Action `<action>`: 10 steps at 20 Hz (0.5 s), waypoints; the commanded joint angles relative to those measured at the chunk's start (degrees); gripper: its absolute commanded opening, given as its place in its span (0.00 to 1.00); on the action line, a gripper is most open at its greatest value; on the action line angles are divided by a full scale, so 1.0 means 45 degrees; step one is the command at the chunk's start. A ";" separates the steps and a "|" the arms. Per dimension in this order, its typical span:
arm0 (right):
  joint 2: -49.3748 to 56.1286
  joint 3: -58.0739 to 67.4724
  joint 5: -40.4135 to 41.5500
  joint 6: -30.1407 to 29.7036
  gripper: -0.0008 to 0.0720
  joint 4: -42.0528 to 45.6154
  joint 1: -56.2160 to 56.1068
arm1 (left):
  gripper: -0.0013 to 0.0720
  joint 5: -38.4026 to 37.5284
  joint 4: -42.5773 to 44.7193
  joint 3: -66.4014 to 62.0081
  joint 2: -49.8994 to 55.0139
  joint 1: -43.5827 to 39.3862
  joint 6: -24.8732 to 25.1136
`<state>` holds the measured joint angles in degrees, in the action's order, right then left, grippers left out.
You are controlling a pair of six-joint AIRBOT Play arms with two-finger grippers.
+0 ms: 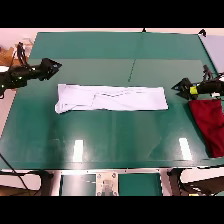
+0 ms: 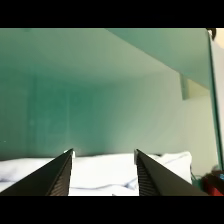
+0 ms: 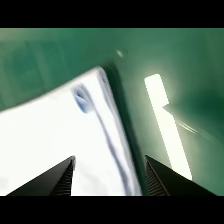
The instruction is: Fold the shirts.
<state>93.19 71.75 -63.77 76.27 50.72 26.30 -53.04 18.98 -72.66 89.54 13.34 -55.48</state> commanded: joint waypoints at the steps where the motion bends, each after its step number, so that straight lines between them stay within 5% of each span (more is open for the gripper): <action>1: 0.1117 -0.0151 -0.0855 -0.1190 0.75 -0.0413 0.0155 | 0.63 -0.1292 -0.0024 -0.0185 0.0015 0.0010 0.0010; 6: 0.3638 0.1515 -0.2701 -0.2161 0.75 -0.1783 -0.0282 | 0.63 -0.1860 0.0015 -0.0185 0.0019 -0.0602 0.0015; 7: 0.3934 0.1831 -0.2754 -0.2157 0.69 -0.1831 -0.0529 | 0.63 -0.1588 0.0058 -0.0185 0.0029 -0.1025 0.0019; 10: 0.4245 0.2560 -0.2749 -0.2157 0.27 -0.1812 -0.1180 | 0.63 0.0248 0.0549 -0.0185 0.0044 -0.2710 0.0121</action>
<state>109.71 80.09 -74.52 67.44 43.20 23.16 -57.69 19.75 -73.43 89.67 6.39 -55.22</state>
